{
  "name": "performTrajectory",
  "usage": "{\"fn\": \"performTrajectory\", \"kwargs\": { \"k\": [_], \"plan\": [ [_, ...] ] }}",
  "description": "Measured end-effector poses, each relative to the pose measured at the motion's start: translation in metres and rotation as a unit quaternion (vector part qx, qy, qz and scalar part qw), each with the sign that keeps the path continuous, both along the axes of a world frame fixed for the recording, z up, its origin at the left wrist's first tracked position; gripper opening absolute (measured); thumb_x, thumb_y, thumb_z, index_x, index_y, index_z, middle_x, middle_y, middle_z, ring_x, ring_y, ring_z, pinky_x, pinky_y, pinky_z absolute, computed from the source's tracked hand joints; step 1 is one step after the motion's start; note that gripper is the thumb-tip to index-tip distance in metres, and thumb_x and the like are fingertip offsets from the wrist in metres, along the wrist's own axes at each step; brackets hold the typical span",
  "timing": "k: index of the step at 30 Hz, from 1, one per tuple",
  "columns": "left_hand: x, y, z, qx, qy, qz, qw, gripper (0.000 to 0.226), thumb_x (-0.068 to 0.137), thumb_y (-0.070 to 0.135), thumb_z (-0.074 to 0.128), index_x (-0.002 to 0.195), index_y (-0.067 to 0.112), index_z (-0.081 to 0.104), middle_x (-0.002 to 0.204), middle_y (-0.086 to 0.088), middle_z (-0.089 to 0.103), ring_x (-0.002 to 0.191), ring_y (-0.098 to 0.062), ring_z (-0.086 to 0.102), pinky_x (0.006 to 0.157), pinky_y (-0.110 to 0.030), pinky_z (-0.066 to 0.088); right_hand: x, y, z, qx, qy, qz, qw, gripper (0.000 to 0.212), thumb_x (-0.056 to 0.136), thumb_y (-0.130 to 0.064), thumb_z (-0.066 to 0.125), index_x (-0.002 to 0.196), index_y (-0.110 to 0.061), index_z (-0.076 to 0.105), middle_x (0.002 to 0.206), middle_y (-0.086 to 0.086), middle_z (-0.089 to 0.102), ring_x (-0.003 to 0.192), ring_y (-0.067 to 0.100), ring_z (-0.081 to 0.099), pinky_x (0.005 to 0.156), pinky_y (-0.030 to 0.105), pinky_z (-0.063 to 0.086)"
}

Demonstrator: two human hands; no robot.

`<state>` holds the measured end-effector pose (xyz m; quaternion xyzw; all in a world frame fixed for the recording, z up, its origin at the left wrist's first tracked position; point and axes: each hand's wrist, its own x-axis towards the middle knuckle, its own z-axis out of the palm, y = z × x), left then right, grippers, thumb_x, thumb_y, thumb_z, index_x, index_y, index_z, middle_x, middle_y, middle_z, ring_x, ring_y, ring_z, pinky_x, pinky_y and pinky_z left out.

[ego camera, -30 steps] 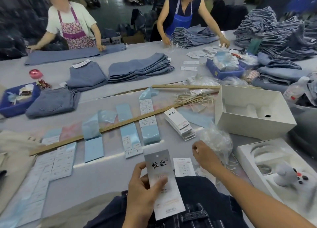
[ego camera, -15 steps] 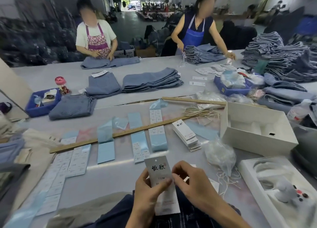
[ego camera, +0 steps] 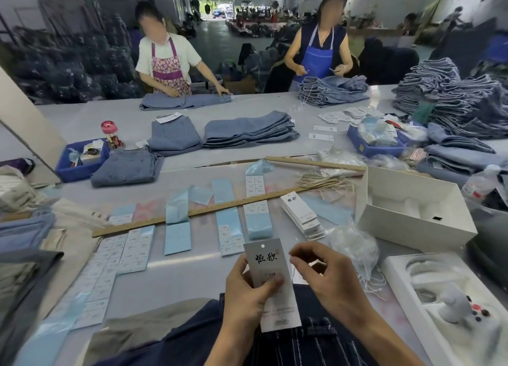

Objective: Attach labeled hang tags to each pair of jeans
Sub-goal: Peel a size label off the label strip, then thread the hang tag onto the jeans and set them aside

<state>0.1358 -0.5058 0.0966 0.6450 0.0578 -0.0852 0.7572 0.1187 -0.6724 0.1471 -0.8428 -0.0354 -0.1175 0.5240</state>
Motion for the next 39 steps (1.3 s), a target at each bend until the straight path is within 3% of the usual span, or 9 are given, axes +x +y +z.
{"fn": "performTrajectory", "kwargs": {
  "k": [7, 12, 14, 17, 25, 29, 34, 39],
  "plan": [
    [-0.010, -0.006, 0.008, 0.009, 0.008, 0.000, 1.000, 0.044, 0.078, 0.005, 0.085, 0.106, 0.031, 0.064, 0.094, 0.001, 0.079, 0.083, -0.020, 0.077, 0.065, -0.028, 0.061, -0.010, -0.004, -0.001, 0.025, 0.005, 0.004, 1.000, 0.021, 0.091, -0.012, 0.074, 0.092, -0.033, 0.071, 0.089, -0.010, 0.074, 0.084, 0.017, 0.069, 0.070, 0.031, 0.057],
    [-0.014, -0.010, 0.024, -0.018, 0.004, 0.014, 1.000, 0.012, 0.094, 0.033, 0.065, 0.097, 0.039, 0.075, 0.097, 0.001, 0.079, 0.085, -0.020, 0.077, 0.065, -0.029, 0.061, -0.010, -0.007, 0.004, -0.067, -0.029, 0.027, 0.997, 0.019, 0.088, -0.010, 0.077, 0.094, -0.028, 0.073, 0.092, -0.015, 0.070, 0.085, 0.013, 0.068, 0.070, 0.024, 0.056],
    [-0.013, -0.012, 0.028, -0.007, -0.004, 0.015, 1.000, 0.021, 0.094, 0.040, 0.057, 0.089, 0.041, 0.077, 0.093, 0.001, 0.079, 0.083, -0.019, 0.076, 0.065, -0.028, 0.060, -0.009, -0.009, 0.006, -0.091, -0.043, 0.013, 0.995, 0.017, 0.086, -0.008, 0.077, 0.094, -0.023, 0.074, 0.091, -0.015, 0.069, 0.083, 0.012, 0.067, 0.069, 0.026, 0.056],
    [-0.013, -0.015, 0.032, 0.003, -0.031, 0.005, 1.000, 0.028, 0.100, 0.032, 0.056, 0.087, 0.043, 0.078, 0.092, 0.002, 0.078, 0.083, -0.018, 0.075, 0.068, -0.029, 0.061, -0.008, -0.010, 0.011, -0.110, -0.081, -0.012, 0.991, 0.014, 0.087, -0.007, 0.076, 0.095, -0.018, 0.075, 0.094, -0.013, 0.069, 0.080, 0.011, 0.066, 0.068, 0.028, 0.056],
    [-0.021, -0.025, 0.036, -0.013, -0.064, -0.021, 0.998, 0.023, 0.102, 0.018, 0.058, 0.108, 0.038, 0.070, 0.095, 0.003, 0.079, 0.084, -0.017, 0.076, 0.063, -0.025, 0.060, -0.014, -0.014, 0.017, -0.150, -0.125, -0.034, 0.980, 0.015, 0.089, -0.010, 0.075, 0.104, -0.014, 0.075, 0.097, -0.007, 0.073, 0.081, 0.005, 0.068, 0.070, 0.022, 0.057],
    [-0.026, -0.032, 0.042, -0.006, -0.100, -0.058, 0.993, 0.033, 0.103, 0.015, 0.056, 0.104, 0.046, 0.068, 0.093, -0.001, 0.078, 0.085, -0.019, 0.076, 0.065, -0.026, 0.060, -0.016, -0.014, 0.018, -0.142, -0.114, -0.054, 0.982, 0.016, 0.089, -0.011, 0.076, 0.105, -0.016, 0.075, 0.097, -0.009, 0.074, 0.084, 0.001, 0.068, 0.074, 0.017, 0.056],
    [-0.031, -0.035, 0.043, 0.033, -0.138, -0.090, 0.986, 0.032, 0.104, 0.021, 0.053, 0.111, 0.051, 0.062, 0.093, -0.001, 0.077, 0.085, -0.020, 0.076, 0.071, -0.038, 0.064, -0.015, -0.012, 0.022, -0.167, -0.106, -0.073, 0.978, 0.014, 0.090, -0.010, 0.074, 0.098, -0.020, 0.075, 0.091, -0.012, 0.071, 0.077, 0.003, 0.064, 0.069, 0.016, 0.052],
    [-0.031, -0.034, 0.040, 0.148, -0.173, -0.119, 0.966, 0.048, 0.105, 0.024, 0.053, 0.124, 0.067, 0.047, 0.085, -0.001, 0.075, 0.070, -0.022, 0.073, 0.061, -0.051, 0.060, -0.016, -0.014, 0.022, -0.197, -0.090, -0.070, 0.974, 0.008, 0.091, -0.014, 0.073, 0.096, -0.021, 0.073, 0.090, -0.010, 0.068, 0.077, 0.004, 0.062, 0.068, 0.013, 0.049]
  ]
}}
